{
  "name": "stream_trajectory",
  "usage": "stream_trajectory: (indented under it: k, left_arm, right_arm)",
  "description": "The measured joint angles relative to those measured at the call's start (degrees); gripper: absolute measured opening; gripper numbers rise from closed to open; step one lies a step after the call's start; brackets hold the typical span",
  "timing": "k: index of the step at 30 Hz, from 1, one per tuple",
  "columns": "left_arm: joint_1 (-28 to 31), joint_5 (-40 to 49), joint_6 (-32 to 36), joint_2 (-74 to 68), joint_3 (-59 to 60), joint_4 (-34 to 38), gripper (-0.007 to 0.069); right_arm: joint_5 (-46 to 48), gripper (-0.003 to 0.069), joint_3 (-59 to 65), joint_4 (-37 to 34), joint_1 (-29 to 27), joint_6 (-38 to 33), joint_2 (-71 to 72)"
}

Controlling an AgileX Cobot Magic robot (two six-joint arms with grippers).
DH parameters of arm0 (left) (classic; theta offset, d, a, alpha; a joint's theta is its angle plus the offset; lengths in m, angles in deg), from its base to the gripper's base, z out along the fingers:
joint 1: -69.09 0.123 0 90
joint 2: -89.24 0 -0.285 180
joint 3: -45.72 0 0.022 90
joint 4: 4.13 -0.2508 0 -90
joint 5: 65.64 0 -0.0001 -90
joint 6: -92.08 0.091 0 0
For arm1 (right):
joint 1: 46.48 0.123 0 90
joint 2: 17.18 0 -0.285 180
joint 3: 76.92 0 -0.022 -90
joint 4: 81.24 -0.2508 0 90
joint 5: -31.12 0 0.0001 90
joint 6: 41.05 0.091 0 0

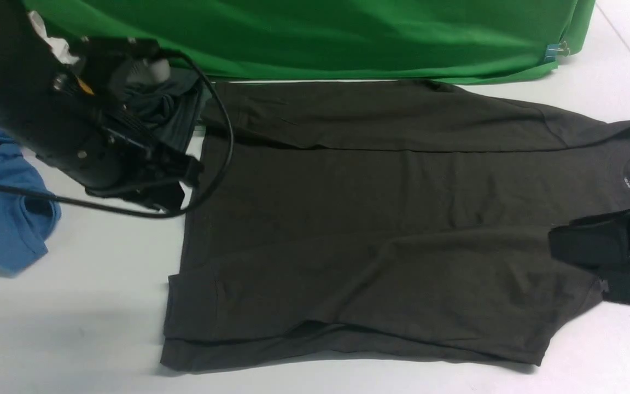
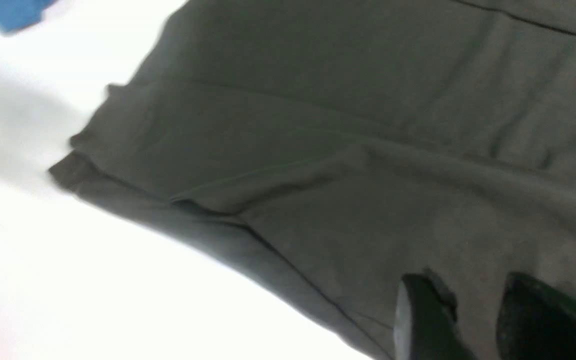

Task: Fold a long-sleeved shirt on a white desktop.
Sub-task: 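Grasp the left edge of the dark T-shirt lying flat on the table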

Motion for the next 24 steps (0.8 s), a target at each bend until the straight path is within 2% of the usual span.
stream_trajectory:
  k: [3,4,6,11,16,21,23,24]
  left_arm:
    - [0.0,0.0,6.4,-3.6,2.2,-0.5,0.0365]
    - [0.0,0.0,7.1,-3.6,2.4,-0.6,0.0374]
    - [0.0,0.0,13.3,-7.0,3.9,-1.0,0.0476]
    - [0.0,-4.5,16.1,-10.9,4.2,-1.7,0.0578]
    - [0.0,-8.6,16.3,-14.2,4.2,-4.7,0.0584]
    - [0.0,-8.8,16.4,-18.3,4.2,-3.6,0.0544]
    - [0.0,-8.8,16.6,-20.1,4.2,-2.2,0.0486]
    - [0.0,-8.7,16.6,-20.1,4.2,-2.2,0.0482]
  right_arm:
    - [-0.2,0.0240,0.0,0.0,0.3,0.0,0.0]
    - [-0.2,0.0240,0.0,0.0,0.3,0.0,0.0]
    - [-0.4,0.0240,0.0,0.0,0.3,0.0,0.0]
    - [-0.7,0.0240,0.0,0.0,0.3,0.0,0.0]
    - [-1.4,0.0240,0.0,0.0,0.3,-0.1,0.0]
    - [-2.1,0.0240,0.0,0.0,0.3,-0.1,0.0]
    - [-3.0,0.0240,0.0,0.0,0.3,-0.1,0.0]
    - [-3.0,0.0240,0.0,0.0,0.3,-0.1,0.0]
